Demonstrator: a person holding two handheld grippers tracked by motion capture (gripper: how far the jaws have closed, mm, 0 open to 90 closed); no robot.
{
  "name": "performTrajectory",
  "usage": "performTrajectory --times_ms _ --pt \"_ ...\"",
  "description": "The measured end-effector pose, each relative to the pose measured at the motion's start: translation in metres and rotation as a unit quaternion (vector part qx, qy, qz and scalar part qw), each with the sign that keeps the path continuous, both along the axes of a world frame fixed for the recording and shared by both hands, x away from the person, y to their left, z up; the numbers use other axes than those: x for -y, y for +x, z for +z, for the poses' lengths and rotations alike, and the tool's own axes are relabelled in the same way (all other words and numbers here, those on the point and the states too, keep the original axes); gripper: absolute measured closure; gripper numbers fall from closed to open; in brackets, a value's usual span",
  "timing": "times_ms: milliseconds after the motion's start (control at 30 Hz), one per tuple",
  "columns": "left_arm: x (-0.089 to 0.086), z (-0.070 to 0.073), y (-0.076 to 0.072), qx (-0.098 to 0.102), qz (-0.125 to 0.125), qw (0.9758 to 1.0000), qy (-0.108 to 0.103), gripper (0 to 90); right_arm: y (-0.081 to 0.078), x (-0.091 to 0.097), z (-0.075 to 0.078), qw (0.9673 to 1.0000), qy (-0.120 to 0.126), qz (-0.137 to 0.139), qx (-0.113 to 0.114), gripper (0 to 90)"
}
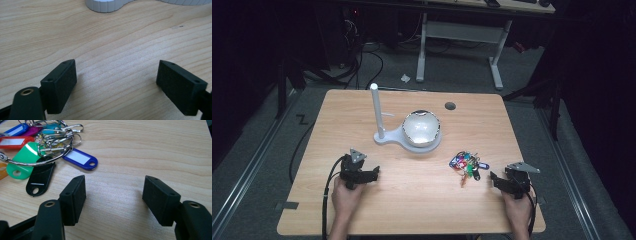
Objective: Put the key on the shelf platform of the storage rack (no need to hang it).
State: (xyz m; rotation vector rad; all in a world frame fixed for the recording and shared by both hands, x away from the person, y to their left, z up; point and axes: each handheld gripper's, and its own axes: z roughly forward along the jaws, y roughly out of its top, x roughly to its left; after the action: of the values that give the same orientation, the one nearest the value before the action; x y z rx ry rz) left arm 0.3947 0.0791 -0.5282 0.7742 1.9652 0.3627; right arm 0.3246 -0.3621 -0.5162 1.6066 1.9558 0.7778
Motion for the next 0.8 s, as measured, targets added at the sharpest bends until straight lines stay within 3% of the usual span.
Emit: performTrajectory --times_ms 800 --pt "-0.0001 -0.0002 0.0007 0.001 -0.001 1.0000 0.003 17.1 -0.0002 -0.0007 0.0000 1.0000 0.000 -0.002 -0.002 33.2"
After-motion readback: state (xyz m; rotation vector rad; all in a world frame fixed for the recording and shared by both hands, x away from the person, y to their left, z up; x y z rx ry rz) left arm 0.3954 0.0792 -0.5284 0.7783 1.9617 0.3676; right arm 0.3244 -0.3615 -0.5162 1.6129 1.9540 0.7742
